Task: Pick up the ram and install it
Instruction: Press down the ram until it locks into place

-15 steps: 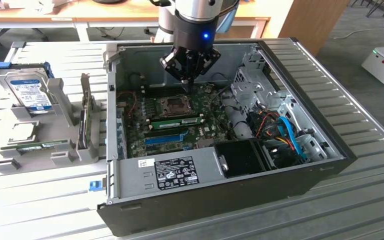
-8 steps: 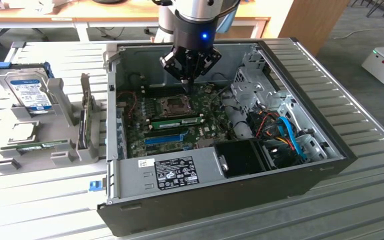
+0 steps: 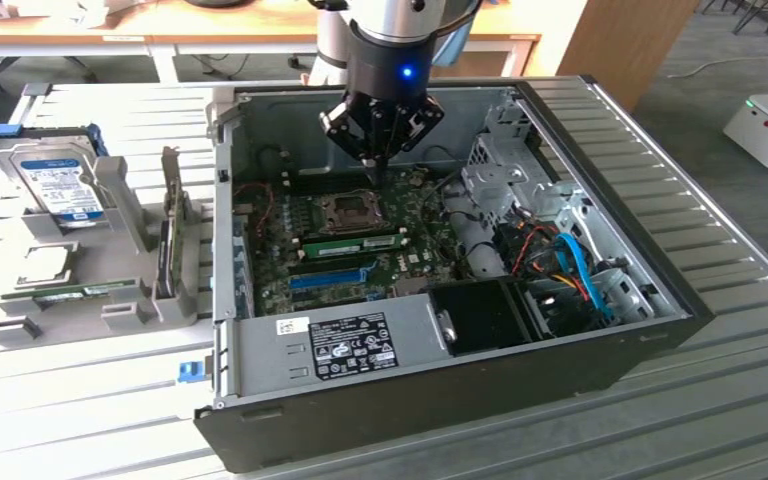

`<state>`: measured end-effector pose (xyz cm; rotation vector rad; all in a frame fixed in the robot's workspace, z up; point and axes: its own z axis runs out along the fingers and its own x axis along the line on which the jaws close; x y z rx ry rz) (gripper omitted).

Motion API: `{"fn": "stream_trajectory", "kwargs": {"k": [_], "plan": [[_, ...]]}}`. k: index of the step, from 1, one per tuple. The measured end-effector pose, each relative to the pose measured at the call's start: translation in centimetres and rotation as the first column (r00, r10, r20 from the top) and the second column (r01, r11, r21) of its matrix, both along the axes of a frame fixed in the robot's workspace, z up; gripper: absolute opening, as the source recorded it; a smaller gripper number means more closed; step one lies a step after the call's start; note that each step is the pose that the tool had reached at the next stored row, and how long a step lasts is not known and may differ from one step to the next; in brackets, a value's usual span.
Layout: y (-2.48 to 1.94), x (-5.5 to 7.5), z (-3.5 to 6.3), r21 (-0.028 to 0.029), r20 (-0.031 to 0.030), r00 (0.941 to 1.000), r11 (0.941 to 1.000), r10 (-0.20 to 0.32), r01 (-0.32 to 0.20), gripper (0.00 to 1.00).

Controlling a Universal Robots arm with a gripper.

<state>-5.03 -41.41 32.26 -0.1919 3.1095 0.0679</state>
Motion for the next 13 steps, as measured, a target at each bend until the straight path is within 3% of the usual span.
{"fn": "stream_trajectory", "kwargs": {"k": [6,13], "plan": [[0.00,0.00,-0.01,0.0000,0.0000,0.9995,0.9995,-0.032,0.032,0.11],[0.01,0.03,-0.01,-0.0001,-0.0016,0.9994,0.9994,-0.035,0.035,0.11]]}}
